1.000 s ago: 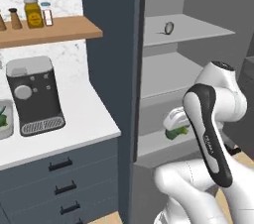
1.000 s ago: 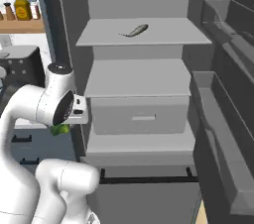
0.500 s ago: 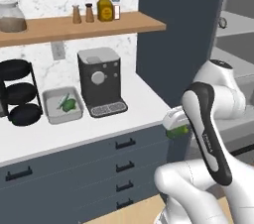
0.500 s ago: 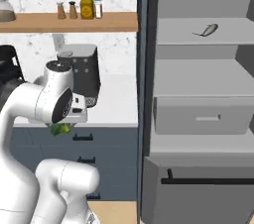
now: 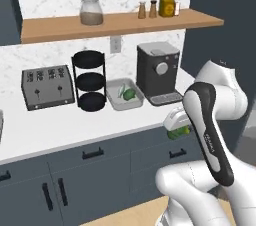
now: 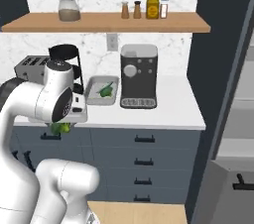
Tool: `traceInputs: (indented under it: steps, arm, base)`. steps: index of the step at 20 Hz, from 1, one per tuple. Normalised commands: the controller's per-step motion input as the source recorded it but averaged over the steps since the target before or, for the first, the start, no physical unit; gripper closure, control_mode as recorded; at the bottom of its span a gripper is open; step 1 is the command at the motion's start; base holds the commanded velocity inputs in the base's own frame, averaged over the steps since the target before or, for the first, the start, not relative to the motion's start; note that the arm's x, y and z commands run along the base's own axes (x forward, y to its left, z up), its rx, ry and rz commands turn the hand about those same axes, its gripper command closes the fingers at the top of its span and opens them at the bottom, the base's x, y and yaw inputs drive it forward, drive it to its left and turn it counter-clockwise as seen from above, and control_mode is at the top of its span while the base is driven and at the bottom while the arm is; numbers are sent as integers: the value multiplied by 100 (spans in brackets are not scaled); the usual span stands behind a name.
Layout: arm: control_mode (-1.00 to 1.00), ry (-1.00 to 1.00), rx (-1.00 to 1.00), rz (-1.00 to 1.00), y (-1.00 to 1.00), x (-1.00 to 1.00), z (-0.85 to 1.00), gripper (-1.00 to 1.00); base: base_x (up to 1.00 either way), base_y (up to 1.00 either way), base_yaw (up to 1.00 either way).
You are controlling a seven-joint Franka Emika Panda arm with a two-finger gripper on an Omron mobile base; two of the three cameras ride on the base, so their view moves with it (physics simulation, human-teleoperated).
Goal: Place one broccoli and one fish in each tupperware on the nearby counter, to pack two identical lunches.
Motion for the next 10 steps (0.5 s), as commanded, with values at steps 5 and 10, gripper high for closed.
traceInputs:
  steps: [5, 10]
  arm:
    - [100, 0, 0, 0, 0, 0, 0, 100]
    - [100, 0, 0, 0, 0, 0, 0, 100]
  base:
    - [0, 100, 0]
    - [15, 100, 0]
